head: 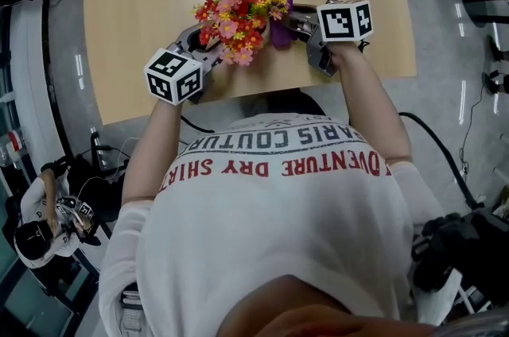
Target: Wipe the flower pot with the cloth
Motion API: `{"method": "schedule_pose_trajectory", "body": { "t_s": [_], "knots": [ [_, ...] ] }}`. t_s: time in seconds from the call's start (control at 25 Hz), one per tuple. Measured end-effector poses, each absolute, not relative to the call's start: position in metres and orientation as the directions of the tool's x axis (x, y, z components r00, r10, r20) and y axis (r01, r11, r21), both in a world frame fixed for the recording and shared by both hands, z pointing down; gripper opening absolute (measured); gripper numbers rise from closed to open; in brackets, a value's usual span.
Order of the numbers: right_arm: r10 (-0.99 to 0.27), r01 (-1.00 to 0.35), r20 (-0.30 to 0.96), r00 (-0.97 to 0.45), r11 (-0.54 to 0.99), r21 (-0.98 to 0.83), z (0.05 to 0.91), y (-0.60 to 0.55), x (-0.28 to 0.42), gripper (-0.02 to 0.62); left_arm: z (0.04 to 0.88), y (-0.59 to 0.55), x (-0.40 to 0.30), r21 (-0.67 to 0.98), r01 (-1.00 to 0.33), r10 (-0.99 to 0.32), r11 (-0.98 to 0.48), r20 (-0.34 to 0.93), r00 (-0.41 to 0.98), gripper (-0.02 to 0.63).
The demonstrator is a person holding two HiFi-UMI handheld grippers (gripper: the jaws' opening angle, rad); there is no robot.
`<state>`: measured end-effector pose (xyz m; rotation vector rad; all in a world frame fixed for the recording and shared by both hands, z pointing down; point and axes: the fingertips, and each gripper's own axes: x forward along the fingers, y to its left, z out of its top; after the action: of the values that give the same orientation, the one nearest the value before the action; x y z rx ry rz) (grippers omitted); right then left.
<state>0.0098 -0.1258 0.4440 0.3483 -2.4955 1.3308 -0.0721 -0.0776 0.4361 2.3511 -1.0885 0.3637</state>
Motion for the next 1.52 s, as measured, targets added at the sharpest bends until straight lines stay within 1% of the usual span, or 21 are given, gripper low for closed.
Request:
{"method": "schedule_pose_trajectory", "body": {
  "t_s": [0.12, 0.24, 0.36, 0.48, 0.56, 0.68, 0.8, 1.0, 1.12, 1.28, 1.52],
  "knots": [
    [-0.082, -0.407, 0.439, -0.895, 0.555, -0.726, 0.460, -0.121, 0.009, 0.063, 0.437, -0.071, -0.070, 0.348, -0.758, -0.619, -0.552, 0.439, 0.652, 0.193],
    [-0.086, -0.443, 0.488, -0.869, 0.574, -0.689, 0.465, -0.122, 0.008, 0.063, 0.436, -0.069, -0.071, 0.350, -0.756, -0.618, -0.552, 0.437, 0.654, 0.193],
    [-0.074, -0.465, 0.532, -0.844, 0.597, -0.654, 0.470, -0.121, 0.008, 0.063, 0.435, -0.068, -0.070, 0.353, -0.757, -0.619, -0.550, 0.437, 0.653, 0.193],
    [-0.057, -0.461, 0.547, -0.835, 0.617, -0.638, 0.470, -0.122, 0.008, 0.063, 0.435, -0.066, -0.073, 0.352, -0.761, -0.622, -0.545, 0.440, 0.648, 0.193],
    [-0.068, -0.443, 0.525, -0.848, 0.636, -0.632, 0.462, -0.129, 0.008, 0.063, 0.434, -0.065, -0.076, 0.354, -0.765, -0.627, -0.538, 0.438, 0.644, 0.193],
    [-0.101, -0.391, 0.440, -0.892, 0.660, -0.641, 0.438, -0.145, 0.002, 0.063, 0.428, -0.054, -0.081, 0.377, -0.770, -0.644, -0.515, 0.422, 0.638, 0.193],
    [-0.111, -0.352, 0.392, -0.913, 0.700, -0.622, 0.420, -0.160, -0.010, 0.063, 0.429, -0.033, -0.074, 0.407, -0.765, -0.639, -0.499, 0.423, 0.642, 0.193],
    [-0.059, -0.232, 0.299, -0.953, 0.777, -0.585, 0.398, -0.176, -0.041, 0.064, 0.433, -0.008, -0.035, 0.474, -0.709, -0.592, -0.522, 0.397, 0.701, 0.193],
    [-0.012, -0.189, 0.295, -0.955, 0.793, -0.580, 0.401, -0.179, -0.059, 0.063, 0.436, -0.004, -0.024, 0.487, -0.698, -0.586, -0.525, 0.388, 0.711, 0.193],
    [0.044, -0.160, 0.306, -0.951, 0.776, -0.610, 0.413, -0.180, -0.071, 0.063, 0.438, -0.009, -0.015, 0.491, -0.692, -0.579, -0.529, 0.387, 0.717, 0.193],
    [0.184, -0.081, 0.333, -0.925, 0.760, -0.645, 0.428, -0.165, -0.083, 0.063, 0.441, -0.015, -0.018, 0.508, -0.699, -0.591, -0.504, 0.387, 0.707, 0.193]
  ]
}}
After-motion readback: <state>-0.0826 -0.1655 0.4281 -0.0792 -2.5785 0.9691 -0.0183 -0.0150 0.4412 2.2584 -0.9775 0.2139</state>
